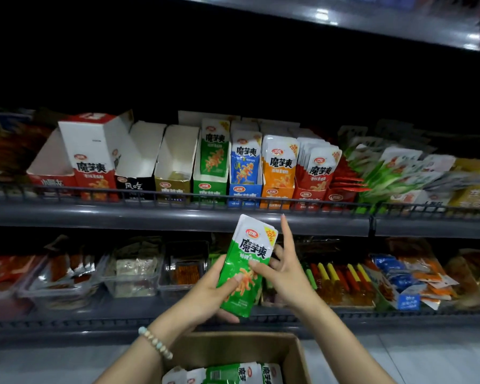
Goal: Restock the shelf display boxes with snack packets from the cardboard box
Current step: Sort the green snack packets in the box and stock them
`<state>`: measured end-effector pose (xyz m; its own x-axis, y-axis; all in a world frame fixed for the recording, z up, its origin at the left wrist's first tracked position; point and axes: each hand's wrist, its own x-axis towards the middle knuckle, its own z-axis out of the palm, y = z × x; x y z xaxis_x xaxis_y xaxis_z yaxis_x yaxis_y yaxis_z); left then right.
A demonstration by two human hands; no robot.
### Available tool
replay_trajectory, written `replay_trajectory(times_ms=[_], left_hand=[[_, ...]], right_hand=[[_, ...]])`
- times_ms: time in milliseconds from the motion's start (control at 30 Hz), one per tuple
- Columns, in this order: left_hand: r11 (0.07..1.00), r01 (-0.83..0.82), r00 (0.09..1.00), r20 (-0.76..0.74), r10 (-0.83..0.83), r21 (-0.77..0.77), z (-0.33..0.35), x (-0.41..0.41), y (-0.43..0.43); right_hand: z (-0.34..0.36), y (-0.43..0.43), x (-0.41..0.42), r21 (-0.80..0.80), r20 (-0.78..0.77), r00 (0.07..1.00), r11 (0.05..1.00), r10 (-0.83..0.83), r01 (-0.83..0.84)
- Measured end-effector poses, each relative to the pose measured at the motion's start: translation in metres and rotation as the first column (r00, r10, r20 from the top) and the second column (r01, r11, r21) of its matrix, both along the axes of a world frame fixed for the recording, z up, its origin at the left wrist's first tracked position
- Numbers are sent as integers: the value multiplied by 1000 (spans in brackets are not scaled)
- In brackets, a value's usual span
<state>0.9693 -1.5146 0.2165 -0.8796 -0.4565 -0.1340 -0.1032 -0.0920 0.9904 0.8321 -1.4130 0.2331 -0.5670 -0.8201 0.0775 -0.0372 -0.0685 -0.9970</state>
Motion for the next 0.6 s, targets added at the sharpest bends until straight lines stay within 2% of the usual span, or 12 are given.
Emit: replay_trajectory(times_ms=[133,300,433,600], left_hand=[[998,13,999,-50,-17,-68,14,3,-10],[995,-9,994,-112,-2,-101,29,2,-20],[983,-69,985,-169,40,-170,48,-5,-38],[937,-231,952,-262,160,-264,74,-23,-61]], right_hand=[[35,-9,-17,110,-147,977,984,152,-137],[72,-30,-24,205,-236,936,955,262,-216],[94,-44,-24,178,-264,931,961,253,-211],[123,-63,-32,75,-311,933,983,180,-165]])
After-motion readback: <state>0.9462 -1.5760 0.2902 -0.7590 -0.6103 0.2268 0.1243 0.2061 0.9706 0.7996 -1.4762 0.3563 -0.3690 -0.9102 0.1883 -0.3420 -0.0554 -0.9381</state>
